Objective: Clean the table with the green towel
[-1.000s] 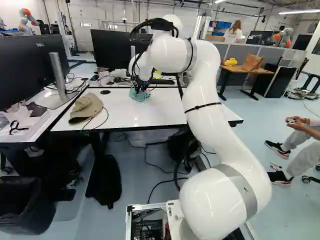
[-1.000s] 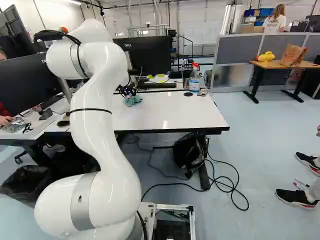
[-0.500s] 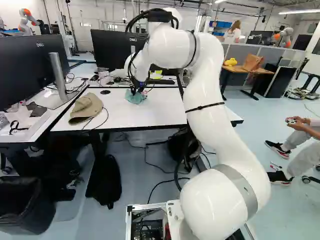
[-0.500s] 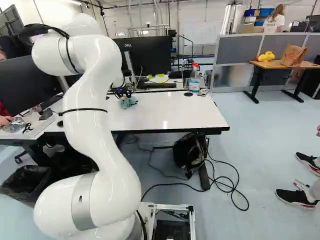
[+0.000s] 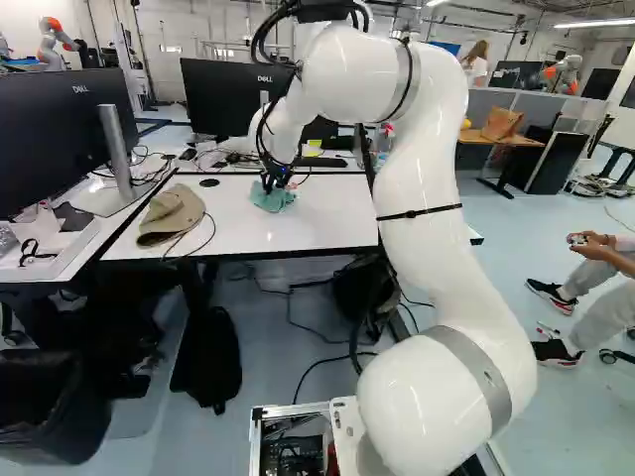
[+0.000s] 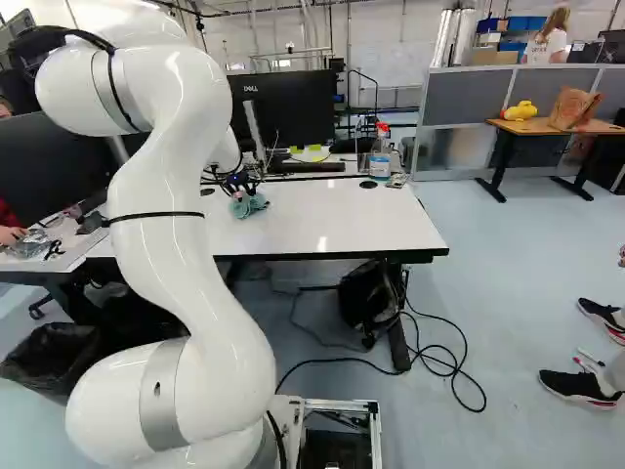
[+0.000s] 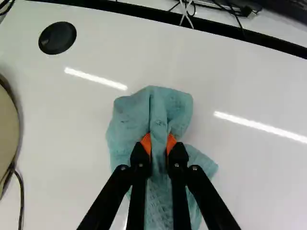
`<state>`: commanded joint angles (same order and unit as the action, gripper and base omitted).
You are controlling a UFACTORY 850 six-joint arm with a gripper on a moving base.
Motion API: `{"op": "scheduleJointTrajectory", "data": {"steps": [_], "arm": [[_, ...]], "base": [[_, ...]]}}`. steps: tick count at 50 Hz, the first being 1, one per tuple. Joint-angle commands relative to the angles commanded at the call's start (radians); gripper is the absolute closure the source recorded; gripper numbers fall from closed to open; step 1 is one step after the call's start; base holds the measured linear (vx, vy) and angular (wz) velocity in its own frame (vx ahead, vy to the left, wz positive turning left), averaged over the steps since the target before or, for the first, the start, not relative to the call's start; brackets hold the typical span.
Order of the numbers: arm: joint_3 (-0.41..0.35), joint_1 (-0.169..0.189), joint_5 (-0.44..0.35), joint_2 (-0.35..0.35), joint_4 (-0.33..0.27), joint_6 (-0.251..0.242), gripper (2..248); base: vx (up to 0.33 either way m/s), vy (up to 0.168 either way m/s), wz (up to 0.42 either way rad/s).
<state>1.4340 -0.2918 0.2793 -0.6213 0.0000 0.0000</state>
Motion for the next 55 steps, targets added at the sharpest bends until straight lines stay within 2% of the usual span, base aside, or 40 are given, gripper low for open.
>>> {"op": "scheduleJointTrajectory", "data": {"steps": [33,48,55], "arm": [[-0.037,0.088,0.0,0.026,0.0,0.0,197],[-0.008,0.129,0.0,0.005,0.0,0.0,197],[0.018,0.137,0.0,-0.013,0.0,0.0,197]], "base": [[0.0,0.0,0.0],[0.0,0.0,0.0],[0.0,0.0,0.0]]}}
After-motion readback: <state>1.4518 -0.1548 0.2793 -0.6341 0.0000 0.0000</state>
